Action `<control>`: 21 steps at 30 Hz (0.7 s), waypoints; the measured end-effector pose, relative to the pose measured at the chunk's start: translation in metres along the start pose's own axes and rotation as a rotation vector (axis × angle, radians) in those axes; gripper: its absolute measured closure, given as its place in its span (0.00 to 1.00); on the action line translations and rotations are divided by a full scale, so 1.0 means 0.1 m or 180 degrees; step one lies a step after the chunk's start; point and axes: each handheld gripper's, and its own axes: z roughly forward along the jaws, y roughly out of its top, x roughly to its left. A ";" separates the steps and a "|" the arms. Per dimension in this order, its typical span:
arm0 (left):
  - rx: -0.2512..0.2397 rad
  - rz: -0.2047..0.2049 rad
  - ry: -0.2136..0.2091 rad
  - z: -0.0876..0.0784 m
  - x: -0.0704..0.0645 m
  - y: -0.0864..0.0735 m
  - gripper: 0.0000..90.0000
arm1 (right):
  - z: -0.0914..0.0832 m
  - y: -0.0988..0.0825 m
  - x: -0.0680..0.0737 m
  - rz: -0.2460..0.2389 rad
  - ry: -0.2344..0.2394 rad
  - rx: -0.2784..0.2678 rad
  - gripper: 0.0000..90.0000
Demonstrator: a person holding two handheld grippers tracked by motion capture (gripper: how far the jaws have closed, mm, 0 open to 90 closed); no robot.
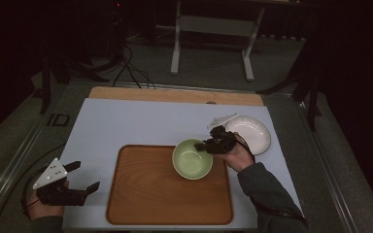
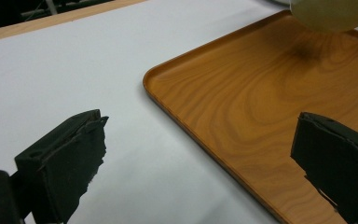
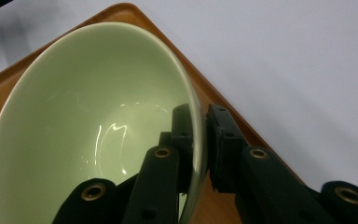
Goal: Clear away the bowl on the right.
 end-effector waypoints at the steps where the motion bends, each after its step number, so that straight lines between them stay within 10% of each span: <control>1: -0.0001 0.0003 0.0000 0.00 0.00 0.00 0.03 | 0.01 0.00 0.01 -0.0008 0.0005 0.0005 0.91; 21: -0.0016 0.0000 0.0007 -0.01 0.00 0.00 0.03 | 0.25 0.01 0.16 -0.0121 0.0170 0.0114 0.91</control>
